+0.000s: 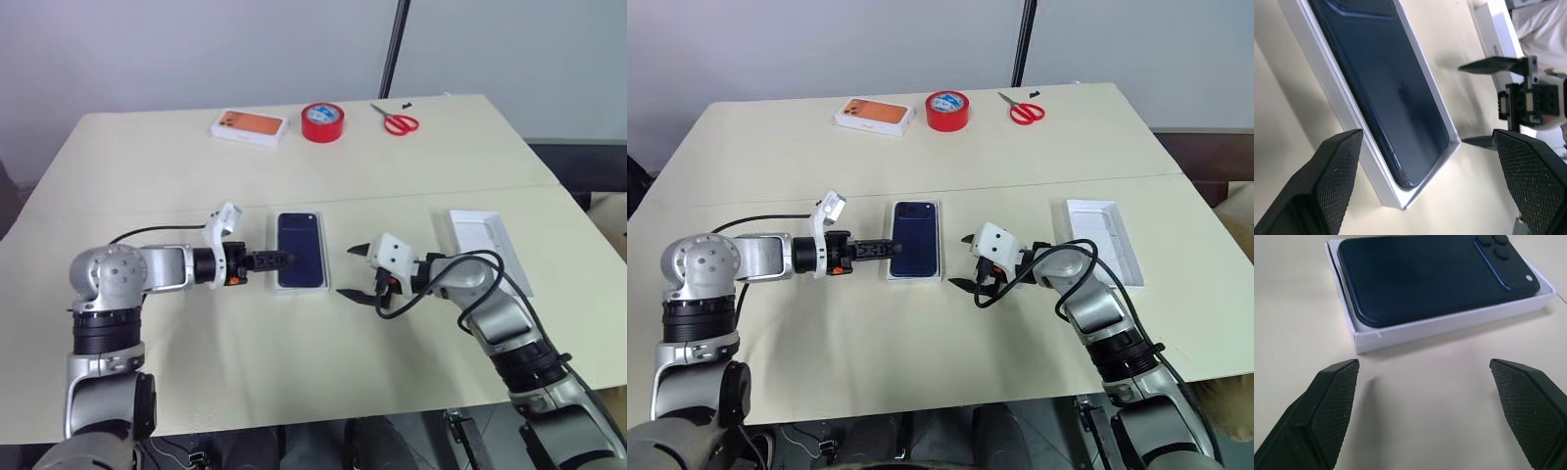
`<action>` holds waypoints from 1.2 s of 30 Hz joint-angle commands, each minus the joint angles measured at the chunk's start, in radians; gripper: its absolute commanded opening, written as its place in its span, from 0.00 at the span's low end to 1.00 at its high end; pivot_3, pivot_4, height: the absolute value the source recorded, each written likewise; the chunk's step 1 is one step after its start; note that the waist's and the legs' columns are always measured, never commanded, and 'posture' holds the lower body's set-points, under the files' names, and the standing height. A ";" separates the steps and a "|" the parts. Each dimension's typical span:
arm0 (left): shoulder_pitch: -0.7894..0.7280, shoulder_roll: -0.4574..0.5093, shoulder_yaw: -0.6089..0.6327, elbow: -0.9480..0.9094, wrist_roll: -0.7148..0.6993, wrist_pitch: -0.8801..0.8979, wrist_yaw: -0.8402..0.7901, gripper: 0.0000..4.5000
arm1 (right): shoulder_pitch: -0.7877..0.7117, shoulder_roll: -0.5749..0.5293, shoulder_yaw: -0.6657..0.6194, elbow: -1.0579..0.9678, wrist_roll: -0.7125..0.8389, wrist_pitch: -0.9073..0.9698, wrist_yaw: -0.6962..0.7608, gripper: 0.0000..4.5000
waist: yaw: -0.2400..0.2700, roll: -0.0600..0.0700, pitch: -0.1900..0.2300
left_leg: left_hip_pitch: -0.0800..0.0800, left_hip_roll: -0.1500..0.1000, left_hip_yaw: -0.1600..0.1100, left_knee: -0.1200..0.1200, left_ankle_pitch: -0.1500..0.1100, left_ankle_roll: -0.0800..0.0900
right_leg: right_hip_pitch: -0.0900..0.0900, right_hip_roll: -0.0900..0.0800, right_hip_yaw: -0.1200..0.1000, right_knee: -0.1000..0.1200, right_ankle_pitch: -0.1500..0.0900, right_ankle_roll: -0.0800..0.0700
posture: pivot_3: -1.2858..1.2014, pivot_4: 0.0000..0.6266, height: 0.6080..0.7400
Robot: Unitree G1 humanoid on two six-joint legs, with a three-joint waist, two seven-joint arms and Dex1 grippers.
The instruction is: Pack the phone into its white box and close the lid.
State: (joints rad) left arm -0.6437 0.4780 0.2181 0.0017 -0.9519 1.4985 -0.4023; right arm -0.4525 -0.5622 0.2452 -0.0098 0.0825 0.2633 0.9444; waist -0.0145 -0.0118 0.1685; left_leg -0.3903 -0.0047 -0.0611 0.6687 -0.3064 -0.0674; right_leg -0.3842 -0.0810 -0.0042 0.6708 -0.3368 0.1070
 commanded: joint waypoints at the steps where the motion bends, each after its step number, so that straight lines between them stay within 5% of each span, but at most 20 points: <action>1: -0.031 0.016 -0.015 -0.001 0.021 -0.014 -0.029 0.99 | -0.013 0.005 -0.015 -0.019 0.002 -0.021 -0.007 1.00 | -0.003 0.000 0.000 | 0.000 0.000 0.000 0.000 0.000 0.000 | 0.000 0.000 0.000 0.000 0.000 0.000 | 0.52 0.24 1.00; 13: -0.012 0.134 0.065 -0.016 0.038 -0.044 -0.086 0.99 | -0.016 -0.004 -0.031 -0.004 -0.001 -0.033 -0.032 1.00 | -0.005 0.000 0.000 | 0.000 0.000 0.000 -0.001 0.000 0.000 | -0.001 0.000 0.000 0.001 0.000 0.000 | 0.52 0.24 1.00; 28: 0.215 0.105 -0.007 -0.038 0.270 -0.569 -0.205 0.99 | -0.138 0.202 -0.036 -0.013 0.056 0.023 -0.146 1.00 | -0.008 0.000 0.000 | -0.001 0.001 0.001 -0.001 0.000 0.000 | -0.003 0.000 0.001 0.001 0.000 0.000 | 0.52 0.24 1.00; 32: 0.218 0.089 0.028 -0.005 0.268 -0.588 -0.196 1.00 | -0.186 0.269 0.001 0.041 0.024 0.006 -0.183 0.71 | -0.008 0.000 0.000 | -0.001 0.001 0.001 -0.001 0.000 0.000 | -0.003 0.000 0.001 0.002 0.000 0.000 | 0.52 0.24 1.00; 36: 0.226 0.079 0.044 -0.013 0.263 -0.601 -0.203 1.00 | -0.224 0.313 0.051 0.123 -0.035 -0.043 -0.208 0.25 | -0.008 0.000 0.000 | -0.001 0.001 0.001 -0.001 0.000 0.000 | -0.003 0.000 0.001 0.002 0.000 0.000 | 0.52 0.24 1.00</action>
State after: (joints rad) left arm -0.4164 0.5577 0.2298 0.0084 -0.6745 0.9215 -0.5975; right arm -0.6578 -0.2543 0.2829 0.0966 0.0741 0.2543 0.7502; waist -0.0225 -0.0116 0.1684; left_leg -0.3908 -0.0042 -0.0600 0.6678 -0.3062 -0.0676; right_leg -0.3875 -0.0807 -0.0035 0.6734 -0.3369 0.1070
